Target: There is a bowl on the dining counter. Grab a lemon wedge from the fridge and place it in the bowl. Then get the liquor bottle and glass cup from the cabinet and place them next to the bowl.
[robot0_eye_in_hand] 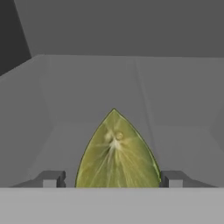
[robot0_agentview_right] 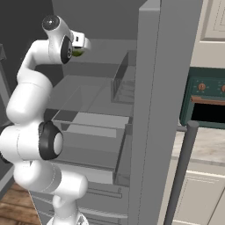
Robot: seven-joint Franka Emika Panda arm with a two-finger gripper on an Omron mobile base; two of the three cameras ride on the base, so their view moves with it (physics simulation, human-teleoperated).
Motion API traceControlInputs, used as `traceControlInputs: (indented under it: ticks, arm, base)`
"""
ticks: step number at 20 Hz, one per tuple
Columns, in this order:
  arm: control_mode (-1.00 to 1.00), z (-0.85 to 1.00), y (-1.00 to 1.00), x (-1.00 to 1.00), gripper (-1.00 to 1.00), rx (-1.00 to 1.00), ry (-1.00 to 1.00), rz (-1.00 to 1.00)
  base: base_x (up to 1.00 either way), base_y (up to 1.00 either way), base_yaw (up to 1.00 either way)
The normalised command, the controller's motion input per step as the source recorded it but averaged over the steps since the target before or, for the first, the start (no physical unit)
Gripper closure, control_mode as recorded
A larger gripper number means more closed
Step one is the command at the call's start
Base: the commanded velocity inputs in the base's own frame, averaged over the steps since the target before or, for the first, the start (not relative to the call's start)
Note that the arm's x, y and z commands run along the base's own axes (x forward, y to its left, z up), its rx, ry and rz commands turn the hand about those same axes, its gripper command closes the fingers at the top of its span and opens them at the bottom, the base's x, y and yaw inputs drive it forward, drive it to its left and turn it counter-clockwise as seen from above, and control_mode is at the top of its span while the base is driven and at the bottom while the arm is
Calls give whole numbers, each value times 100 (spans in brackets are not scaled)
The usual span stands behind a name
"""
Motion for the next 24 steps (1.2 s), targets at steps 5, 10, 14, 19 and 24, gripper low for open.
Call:
traceControlInputs:
  ticks: [5,10,14,19,24]
  arm:
    - [-100,-13,0,0,100,0,0,0]
    - [-100,-7,0,1,100,0,0,0]
    - [-100,0,0,0,100,0,1,0]
    - [-100,1,0,-2,100,0,0,0]
    - [-100,19,0,-26,100,0,-12,-2]
  base:
    - [0,0,0]
    - [0,0,0]
    - [0,0,0]
    - [0,0,0]
    - [0,0,0]
